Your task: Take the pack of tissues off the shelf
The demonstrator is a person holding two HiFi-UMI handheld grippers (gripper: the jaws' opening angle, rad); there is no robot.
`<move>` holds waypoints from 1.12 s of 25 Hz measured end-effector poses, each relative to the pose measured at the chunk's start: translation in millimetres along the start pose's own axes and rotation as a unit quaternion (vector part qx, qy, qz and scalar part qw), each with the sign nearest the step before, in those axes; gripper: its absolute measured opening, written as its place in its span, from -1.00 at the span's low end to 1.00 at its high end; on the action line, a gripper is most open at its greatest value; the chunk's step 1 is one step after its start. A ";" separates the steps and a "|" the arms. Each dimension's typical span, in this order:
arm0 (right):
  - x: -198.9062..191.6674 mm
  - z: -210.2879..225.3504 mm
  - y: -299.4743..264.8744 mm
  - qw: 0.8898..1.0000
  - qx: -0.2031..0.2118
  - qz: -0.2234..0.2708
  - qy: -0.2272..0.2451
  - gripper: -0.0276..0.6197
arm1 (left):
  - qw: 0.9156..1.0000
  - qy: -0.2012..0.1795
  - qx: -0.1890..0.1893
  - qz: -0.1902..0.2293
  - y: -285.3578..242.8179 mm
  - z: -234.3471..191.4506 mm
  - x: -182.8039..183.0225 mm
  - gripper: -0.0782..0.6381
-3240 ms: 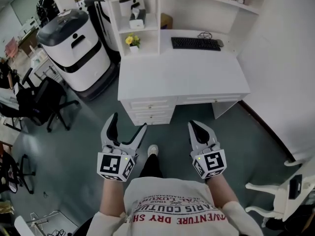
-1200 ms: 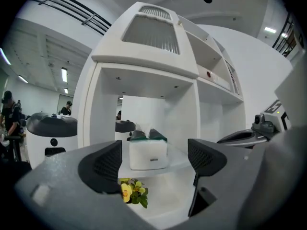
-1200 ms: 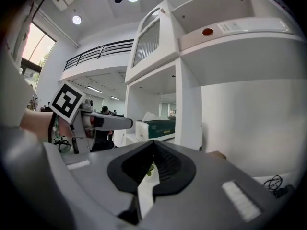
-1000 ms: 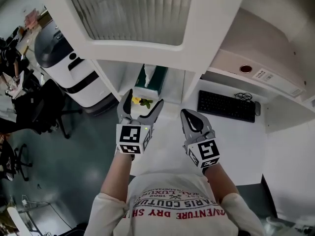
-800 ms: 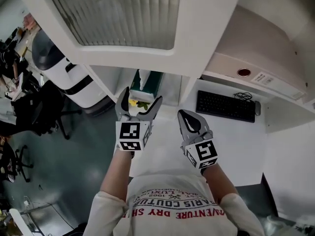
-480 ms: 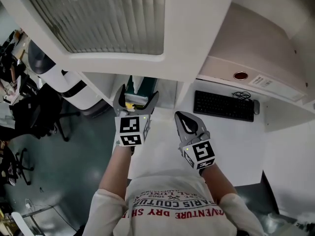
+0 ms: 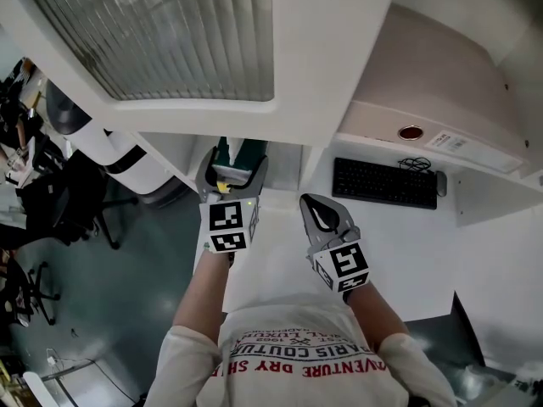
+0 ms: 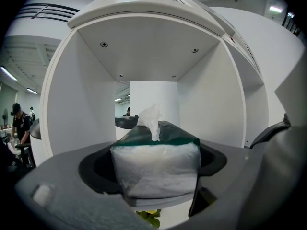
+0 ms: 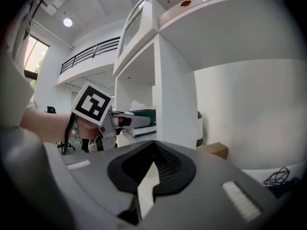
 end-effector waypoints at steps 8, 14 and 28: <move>3.4 -5.6 7.7 1.000 -0.010 -0.002 0.003 -0.91 | 1.000 -0.015 -0.022 -0.003 12.3 2.7 5.7 0.40; 8.6 -21.9 19.3 1.000 -0.016 0.000 0.013 -0.91 | 0.999 -0.006 -0.037 0.029 47.9 0.9 22.7 0.40; 5.9 -80.9 62.1 0.999 -0.037 0.003 0.011 -0.91 | 0.994 -0.008 -0.103 0.038 165.1 -5.6 18.5 0.41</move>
Point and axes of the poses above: the fingertips, and each gripper's own axes: y backward along the fingers, z to its right, x out of its top, the point moved 4 cm from there along y, backward along the fingers, and after that the axes turned 2 degrees about z, right-handed, at the moved point
